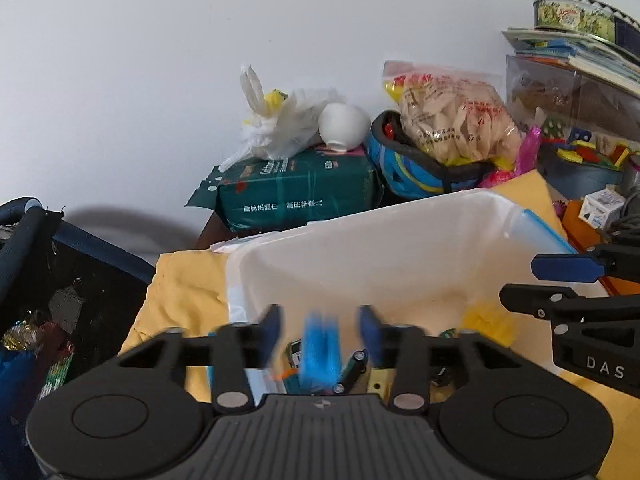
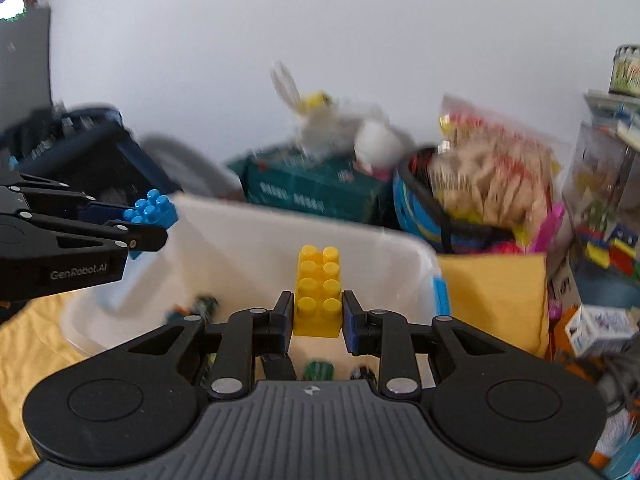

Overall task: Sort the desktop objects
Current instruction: 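Carry both bricks over the white bin and open both grippers, then move both open grippers back toward the remaining bricks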

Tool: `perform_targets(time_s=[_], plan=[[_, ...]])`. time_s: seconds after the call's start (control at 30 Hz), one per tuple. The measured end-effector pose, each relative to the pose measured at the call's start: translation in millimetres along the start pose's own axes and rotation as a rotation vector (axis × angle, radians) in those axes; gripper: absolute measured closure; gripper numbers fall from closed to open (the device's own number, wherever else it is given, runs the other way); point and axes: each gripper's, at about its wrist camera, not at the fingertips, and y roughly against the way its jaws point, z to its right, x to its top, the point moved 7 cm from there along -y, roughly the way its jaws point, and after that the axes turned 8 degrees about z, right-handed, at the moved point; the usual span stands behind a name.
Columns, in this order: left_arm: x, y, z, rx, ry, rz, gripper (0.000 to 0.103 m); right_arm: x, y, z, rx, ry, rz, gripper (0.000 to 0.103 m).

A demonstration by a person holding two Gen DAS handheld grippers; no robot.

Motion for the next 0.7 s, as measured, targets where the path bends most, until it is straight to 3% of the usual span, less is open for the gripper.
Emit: perform_targets(time_s=[0.07, 0.37, 0.6, 0.7], plan=[[2, 15, 3, -0.001, -0.001, 0.047, 0.039, -8, -1, -1, 0.003, 0.006, -0.017, 0.066], [-12, 105, 34, -0.067, -0.025, 0.177, 0.026, -22, 63, -8, 0.025, 0.006, 0.124, 0.048], [-80, 133, 51, -0.146, 0.054, 0.077, 0.025, -75, 92, -18, 0.051, -0.038, 0.065, 0.047], [-120, 134, 55, -0.108, 0.019, -0.011, 0.025, -107, 92, -21, 0.082, -0.049, -0.017, 0.047]])
